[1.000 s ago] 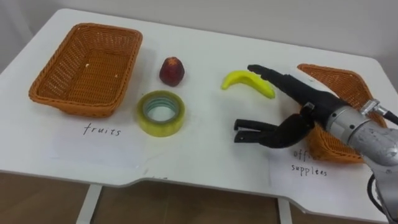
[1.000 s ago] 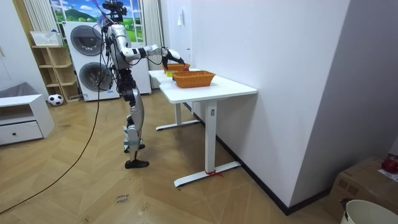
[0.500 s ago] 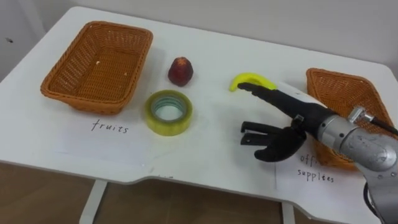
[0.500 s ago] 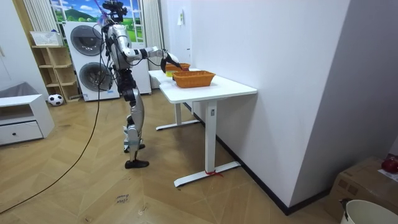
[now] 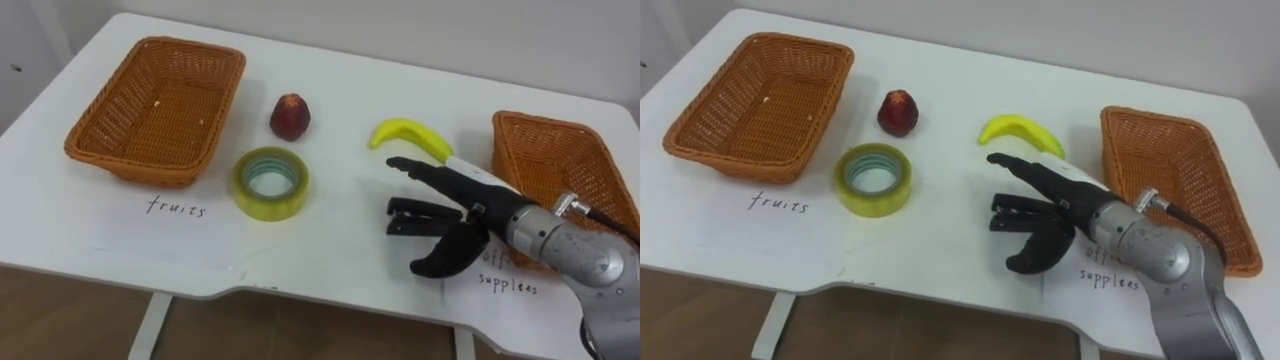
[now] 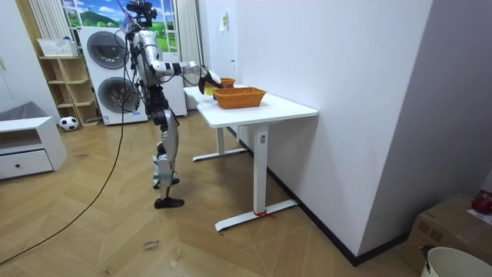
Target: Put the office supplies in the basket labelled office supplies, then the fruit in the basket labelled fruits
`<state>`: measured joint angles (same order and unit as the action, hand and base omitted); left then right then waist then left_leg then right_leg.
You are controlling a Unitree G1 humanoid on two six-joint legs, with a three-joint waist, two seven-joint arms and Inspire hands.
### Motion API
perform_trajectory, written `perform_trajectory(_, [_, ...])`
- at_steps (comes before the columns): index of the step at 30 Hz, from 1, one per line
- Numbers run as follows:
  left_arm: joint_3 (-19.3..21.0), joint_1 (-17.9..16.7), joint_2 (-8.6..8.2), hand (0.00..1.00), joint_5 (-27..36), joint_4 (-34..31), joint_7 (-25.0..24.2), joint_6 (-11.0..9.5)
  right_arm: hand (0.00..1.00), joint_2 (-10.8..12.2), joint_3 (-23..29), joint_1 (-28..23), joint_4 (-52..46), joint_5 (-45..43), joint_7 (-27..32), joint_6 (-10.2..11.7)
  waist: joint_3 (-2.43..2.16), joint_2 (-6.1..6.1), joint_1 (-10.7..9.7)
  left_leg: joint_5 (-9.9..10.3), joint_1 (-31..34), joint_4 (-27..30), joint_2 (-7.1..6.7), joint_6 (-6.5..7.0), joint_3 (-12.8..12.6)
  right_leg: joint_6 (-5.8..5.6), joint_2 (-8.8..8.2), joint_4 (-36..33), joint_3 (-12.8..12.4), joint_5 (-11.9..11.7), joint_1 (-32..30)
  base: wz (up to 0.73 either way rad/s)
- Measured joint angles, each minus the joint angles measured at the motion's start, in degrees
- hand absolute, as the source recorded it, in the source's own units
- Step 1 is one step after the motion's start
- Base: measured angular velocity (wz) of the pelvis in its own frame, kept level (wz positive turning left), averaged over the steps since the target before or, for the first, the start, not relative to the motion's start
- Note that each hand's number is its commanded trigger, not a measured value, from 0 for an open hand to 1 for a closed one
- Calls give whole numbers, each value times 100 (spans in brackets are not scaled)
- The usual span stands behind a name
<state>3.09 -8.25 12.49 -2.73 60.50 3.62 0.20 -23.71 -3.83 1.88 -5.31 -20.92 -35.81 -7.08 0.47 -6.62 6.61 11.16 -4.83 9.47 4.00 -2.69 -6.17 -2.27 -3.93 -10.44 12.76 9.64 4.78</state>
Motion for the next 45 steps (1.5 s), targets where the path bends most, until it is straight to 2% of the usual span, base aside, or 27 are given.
perform_trajectory(20, [3,-7,-12,0,-3,-99,-30,1,0,21,-3,-32,127,-457,3,-15,-2,-8,15,0,17,-17,-3,0,12,2,0,1,10,-2,-23,0])
perform_trajectory(29, [7,-30,-24,0,-30,-121,-31,3,0,54,-4,-102,370,-875,4,-55,-8,-27,95,0,51,-13,-7,0,24,3,0,-6,14,-2,-78,-1])
perform_trajectory(34, [9,-31,-27,0,-30,-163,-33,25,0,59,-4,-79,468,-892,3,-138,21,-99,168,0,62,-8,-10,0,32,3,-4,-8,18,-2,-79,0])
perform_trajectory(45, [8,-26,-40,0,-28,-162,-38,30,0,289,-4,58,470,-866,82,-176,49,-60,188,0,100,-13,-15,1,46,2,-7,-8,13,-2,-94,0])
